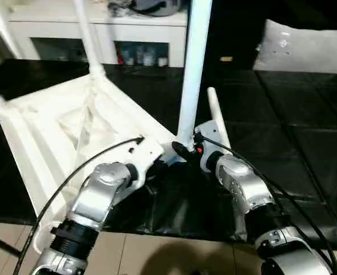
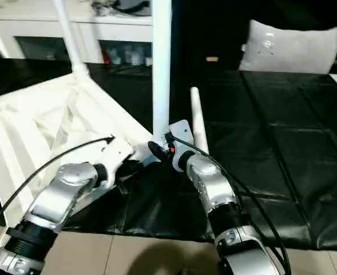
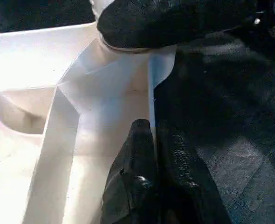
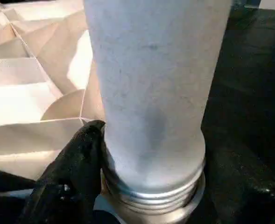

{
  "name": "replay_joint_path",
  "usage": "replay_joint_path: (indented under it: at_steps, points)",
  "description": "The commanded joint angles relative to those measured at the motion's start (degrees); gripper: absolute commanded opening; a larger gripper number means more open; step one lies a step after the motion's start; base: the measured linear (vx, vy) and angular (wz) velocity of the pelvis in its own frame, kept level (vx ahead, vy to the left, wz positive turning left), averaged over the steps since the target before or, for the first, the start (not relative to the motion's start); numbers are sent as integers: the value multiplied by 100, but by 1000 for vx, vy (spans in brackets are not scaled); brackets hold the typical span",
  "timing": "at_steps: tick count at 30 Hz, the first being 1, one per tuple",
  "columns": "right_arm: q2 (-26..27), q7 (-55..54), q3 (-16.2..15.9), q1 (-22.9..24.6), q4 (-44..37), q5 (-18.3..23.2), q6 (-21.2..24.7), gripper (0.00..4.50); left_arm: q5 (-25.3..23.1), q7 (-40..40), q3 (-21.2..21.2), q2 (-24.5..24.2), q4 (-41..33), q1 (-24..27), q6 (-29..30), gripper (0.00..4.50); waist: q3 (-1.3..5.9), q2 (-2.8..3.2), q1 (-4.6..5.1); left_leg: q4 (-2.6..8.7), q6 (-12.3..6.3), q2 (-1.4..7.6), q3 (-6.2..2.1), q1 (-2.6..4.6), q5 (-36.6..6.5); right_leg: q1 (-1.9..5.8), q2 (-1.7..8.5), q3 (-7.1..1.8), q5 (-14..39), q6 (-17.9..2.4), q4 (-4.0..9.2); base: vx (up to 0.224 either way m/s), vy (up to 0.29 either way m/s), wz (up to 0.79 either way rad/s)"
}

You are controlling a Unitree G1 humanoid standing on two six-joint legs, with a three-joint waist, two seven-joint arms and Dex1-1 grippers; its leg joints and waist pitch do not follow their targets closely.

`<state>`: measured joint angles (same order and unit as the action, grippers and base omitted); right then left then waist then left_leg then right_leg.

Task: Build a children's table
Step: Rotate leg to tighten

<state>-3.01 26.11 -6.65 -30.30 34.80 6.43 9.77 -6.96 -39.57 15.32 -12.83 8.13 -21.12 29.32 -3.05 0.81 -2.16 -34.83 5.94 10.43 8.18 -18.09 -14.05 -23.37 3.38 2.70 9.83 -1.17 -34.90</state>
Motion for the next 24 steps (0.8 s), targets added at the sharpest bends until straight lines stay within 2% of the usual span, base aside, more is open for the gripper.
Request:
replay_joint_path:
  at_steps: [1, 2, 3, 4, 5, 8, 9, 10, 12, 15, 16, 18, 19, 23, 24]
  points:
    - [258, 315, -216, 162, 25, 83, 120, 347, 74, -136, 554, 111, -178, -121, -194, 0, 285, 23, -49, 500, -271, 134, -24, -132, -1204, 247, 386, -217, 2877, -639, 591, 0, 0, 0]
    - [217, 373, -196, 193, -46, 83, 90, 352, 54, -132, 530, 61, -169, -119, -190, 0, 296, 23, -57, 499, -272, 142, -18, -146, -1116, 261, 385, -227, 2594, -753, 555, 0, 0, 0]
    - [156, 443, -192, 228, -131, 84, 55, 362, 40, -141, 499, 3, -140, -123, -210, 0, 299, 70, -69, 505, -259, 149, -25, -148, -1079, 267, 386, -230, 2439, -819, 532, 0, 0, 0]
    - [73, 544, -189, 249, -190, 99, -2, 387, -23, -169, 458, -62, -92, -123, -264, 0, 319, 74, -73, 493, -256, 155, -16, -158, -935, 288, 373, -231, 1892, -1021, 489, 0, 0, 0]
    - [-57, 709, -177, 290, -301, 138, -75, 387, -76, -229, 416, -163, -11, -134, -358, 0, 319, 74, -73, 493, -256, 155, -16, -158, -935, 288, 373, -231, 1892, -1021, 489, 0, 0, 0]
    - [-392, 1115, -167, 362, -565, 215, -206, 415, -122, -391, 341, -382, 143, -166, -552, 0, 364, 91, -128, 446, -374, 151, 9, -168, -568, 337, 366, -238, 963, -1318, 393, 0, 0, 0]
    - [-674, 1466, -202, 396, -792, 244, -257, 425, -109, -545, 338, -538, 252, -180, -727, 0, 372, 87, -141, 436, -404, 144, 12, -173, -481, 342, 362, -237, 805, -1369, 380, 0, 0, 0]
    - [-872, 1727, -213, 415, -954, 263, -285, 433, -82, -673, 359, -659, 324, -189, -862, 0, 404, 78, -169, 399, -497, 130, 15, -196, -239, 370, 358, -234, 372, -1459, 328, 0, 0, 0]
    - [-969, 1859, -215, 424, -1033, 269, -302, 446, -63, -740, 375, -724, 362, -192, -932, 0, 394, 88, -174, 395, -562, 136, 22, -214, -186, 362, 360, -229, 238, -1511, 316, 0, 0, 0]
    - [-1363, 2390, -234, 416, -1259, 270, -354, 446, -4, -1125, 474, -996, 461, -196, -1239, 0, 359, 90, -174, 421, -525, 150, 25, -198, -508, 351, 374, -210, 796, -1465, 384, 0, 0, 0]
    - [-1648, 2812, -315, 419, -1390, 265, -436, 446, 41, -1444, 549, -1167, 537, -194, -1586, 0, 359, 91, -168, 430, -483, 166, 24, -199, -531, 357, 378, -220, 850, -1445, 376, 0, 0, 0]
    - [-1800, 3071, -371, 421, -1442, 277, -471, 446, 60, -1641, 604, -1272, 569, -192, -1769, 0, 357, 64, -173, 432, -498, 166, 24, -195, -588, 360, 377, -224, 897, -1427, 381, 0, 0, 0]
    - [-1907, 3251, -426, 415, -1458, 286, -499, 446, 73, -1808, 660, -1360, 596, -195, -1932, 0, 359, 77, -179, 424, -513, 168, 28, -190, -534, 350, 375, -225, 817, -1455, 369, 0, 0, 0]
    - [-2027, 3539, -521, 368, -1376, 268, -563, 446, 137, -2339, 826, -1620, 594, -190, -2338, 0, 358, 82, -189, 426, -489, 176, 36, -187, -532, 343, 389, -213, 898, -1484, 379, 0, 0, 0]
    - [-2037, 3603, -562, 330, -1277, 234, -590, 430, 171, -2523, 863, -1700, 600, -198, -2468, 0, 360, 85, -191, 429, -476, 179, 39, -185, -544, 346, 394, -214, 914, -1486, 374, 0, 0, 0]
